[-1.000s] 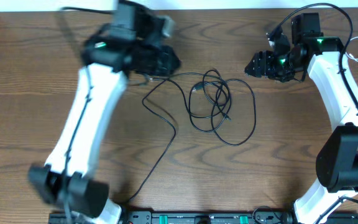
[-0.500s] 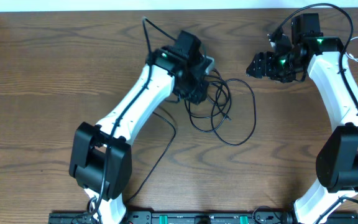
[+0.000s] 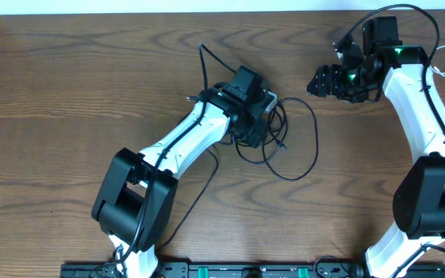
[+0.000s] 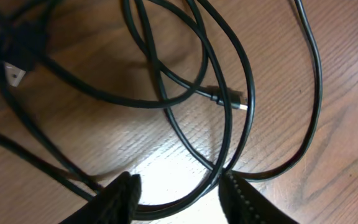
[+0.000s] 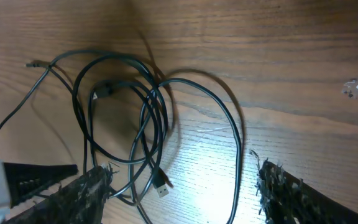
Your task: Untangle cables
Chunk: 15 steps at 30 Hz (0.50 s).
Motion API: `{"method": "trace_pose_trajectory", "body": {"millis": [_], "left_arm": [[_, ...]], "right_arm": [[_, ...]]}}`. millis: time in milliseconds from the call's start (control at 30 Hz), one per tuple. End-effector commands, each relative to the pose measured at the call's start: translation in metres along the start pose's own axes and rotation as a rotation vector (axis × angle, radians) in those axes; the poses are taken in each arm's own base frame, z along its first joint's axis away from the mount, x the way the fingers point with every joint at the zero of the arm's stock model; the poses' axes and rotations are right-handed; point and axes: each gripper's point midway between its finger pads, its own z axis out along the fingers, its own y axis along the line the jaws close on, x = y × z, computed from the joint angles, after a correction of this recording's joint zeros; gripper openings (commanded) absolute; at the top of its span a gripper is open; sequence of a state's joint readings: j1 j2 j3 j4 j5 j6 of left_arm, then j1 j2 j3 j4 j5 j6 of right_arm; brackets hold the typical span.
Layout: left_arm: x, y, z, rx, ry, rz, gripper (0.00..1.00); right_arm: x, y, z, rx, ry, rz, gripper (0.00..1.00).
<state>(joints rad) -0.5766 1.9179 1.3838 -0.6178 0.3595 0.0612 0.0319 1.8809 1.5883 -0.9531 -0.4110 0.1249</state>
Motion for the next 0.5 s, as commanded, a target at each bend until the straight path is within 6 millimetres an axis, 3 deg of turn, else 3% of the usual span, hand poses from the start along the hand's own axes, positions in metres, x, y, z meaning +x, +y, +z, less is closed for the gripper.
{"method": "trace_pose_trajectory", "body": {"millis": [0,233,400,467], "left_arm": [[0.007,0.005,0.016,-0.012,0.029,0.007,0.49],[0.019,0.013,0.048,-0.011,0.08,-0.006,0.48],[0.015,0.014,0.046,-0.012,0.068,-0.005,0.15],[0.009,0.013,0.041,-0.012,0.05,-0.002,0.14]], "right_arm": [[-0.001,-0.003,0.0,0.003,0.001,-0.002,0.75],[0.001,-0.004,0.0,0.005,0.009,0.0,0.75],[0.001,-0.003,0.0,0.004,0.007,-0.001,0.75],[0.001,-0.003,0.0,0.004,0.007,-0.001,0.75]]}}
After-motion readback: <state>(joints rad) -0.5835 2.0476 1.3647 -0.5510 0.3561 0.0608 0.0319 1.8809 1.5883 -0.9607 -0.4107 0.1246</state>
